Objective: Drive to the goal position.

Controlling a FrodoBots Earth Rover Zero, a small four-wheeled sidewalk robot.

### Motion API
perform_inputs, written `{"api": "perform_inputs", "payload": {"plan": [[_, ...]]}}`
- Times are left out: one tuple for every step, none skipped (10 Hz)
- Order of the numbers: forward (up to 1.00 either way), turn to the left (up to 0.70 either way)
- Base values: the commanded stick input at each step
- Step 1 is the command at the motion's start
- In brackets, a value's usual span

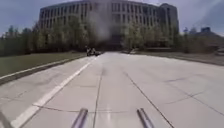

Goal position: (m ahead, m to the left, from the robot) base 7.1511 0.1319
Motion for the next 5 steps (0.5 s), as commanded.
{"api": "perform_inputs", "payload": {"plan": [[1.0, 0.0], [1.0, -0.02], [1.0, -0.04], [1.0, -0.22], [1.0, -0.31]]}}
